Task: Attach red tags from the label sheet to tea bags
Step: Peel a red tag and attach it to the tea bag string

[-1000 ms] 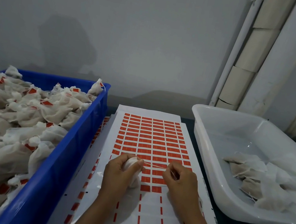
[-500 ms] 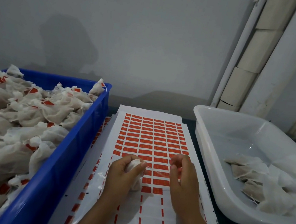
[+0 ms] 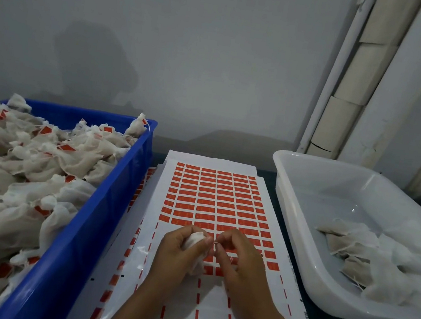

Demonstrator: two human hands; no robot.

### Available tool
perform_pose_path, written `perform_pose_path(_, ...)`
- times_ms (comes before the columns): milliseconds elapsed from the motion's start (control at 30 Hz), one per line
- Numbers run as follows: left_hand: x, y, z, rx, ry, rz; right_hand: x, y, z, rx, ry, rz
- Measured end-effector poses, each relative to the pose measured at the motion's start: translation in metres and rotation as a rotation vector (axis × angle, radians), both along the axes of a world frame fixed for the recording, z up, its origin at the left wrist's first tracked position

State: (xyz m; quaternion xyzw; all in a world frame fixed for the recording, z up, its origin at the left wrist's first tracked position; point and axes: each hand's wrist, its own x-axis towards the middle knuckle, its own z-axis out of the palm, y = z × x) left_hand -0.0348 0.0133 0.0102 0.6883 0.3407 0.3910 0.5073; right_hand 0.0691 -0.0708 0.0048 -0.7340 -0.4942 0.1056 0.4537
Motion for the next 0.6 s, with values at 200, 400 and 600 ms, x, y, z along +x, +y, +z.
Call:
perform_pose_path(200,-0.0001,0.0013,0.0003,-0.020,0.062,-0.094,0.0011,-0.0007,0.0044,0.071,0.003,-0.067)
perform_pose_path(400,-0.0035,-0.0037,0.0038,-0.081,0.089,-0.228,0.0047,-0.0009,0.0032,0.102,0.030,-0.137)
perform_pose_path(600,-0.0056,0.0002,0.0057,-0.228,0.005,-0.217,0.0015,-0.0006,0.0033,0.074,0.022,-0.087)
